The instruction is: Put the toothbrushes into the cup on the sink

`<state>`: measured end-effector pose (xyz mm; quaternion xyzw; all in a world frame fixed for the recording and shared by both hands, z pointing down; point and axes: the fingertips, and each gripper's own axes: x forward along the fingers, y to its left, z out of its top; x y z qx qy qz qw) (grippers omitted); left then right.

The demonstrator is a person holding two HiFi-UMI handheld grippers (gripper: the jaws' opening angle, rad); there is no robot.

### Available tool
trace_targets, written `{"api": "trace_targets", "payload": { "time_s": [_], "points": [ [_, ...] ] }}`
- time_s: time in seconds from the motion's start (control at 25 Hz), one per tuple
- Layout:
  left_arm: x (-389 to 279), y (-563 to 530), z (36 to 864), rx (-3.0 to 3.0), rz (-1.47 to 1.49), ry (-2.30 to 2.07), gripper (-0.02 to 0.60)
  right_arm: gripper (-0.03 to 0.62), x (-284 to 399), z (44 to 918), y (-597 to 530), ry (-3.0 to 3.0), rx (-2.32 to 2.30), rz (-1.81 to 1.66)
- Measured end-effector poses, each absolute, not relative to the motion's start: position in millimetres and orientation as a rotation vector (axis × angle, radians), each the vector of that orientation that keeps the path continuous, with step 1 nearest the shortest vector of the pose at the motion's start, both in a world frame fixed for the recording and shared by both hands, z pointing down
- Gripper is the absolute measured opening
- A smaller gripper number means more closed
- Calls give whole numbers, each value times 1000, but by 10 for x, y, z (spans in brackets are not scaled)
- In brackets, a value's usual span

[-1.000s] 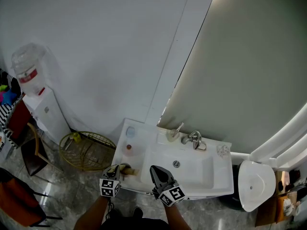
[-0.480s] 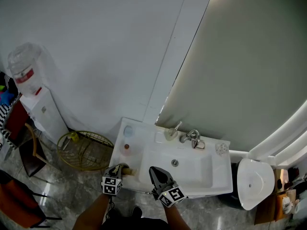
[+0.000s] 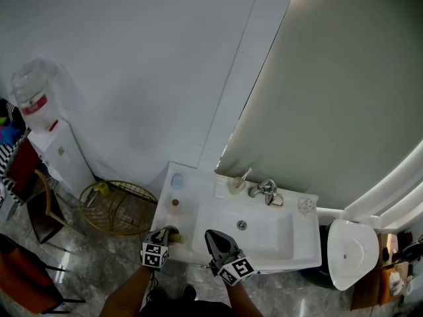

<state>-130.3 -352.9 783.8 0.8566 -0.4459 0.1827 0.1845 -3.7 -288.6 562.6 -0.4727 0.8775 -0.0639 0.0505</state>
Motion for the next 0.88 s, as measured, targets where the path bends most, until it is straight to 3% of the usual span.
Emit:
{"api": "trace_targets", "payload": {
  "time_s": [0.52,0.64,0.88],
  "points": [
    [-1257,-3492,7536,2463,375,-1281,39,28,-59,5627,-2878,2677,-1424,-201],
    [-1222,-3489,7501,2468,370,-1269,123,28,-74,5623,-2886,2680,-1415,-205],
    [-1225,-3429,7378,2489,311,-1246,188,28,-114,5623,-2897,2683,-1404,-210]
  ]
}}
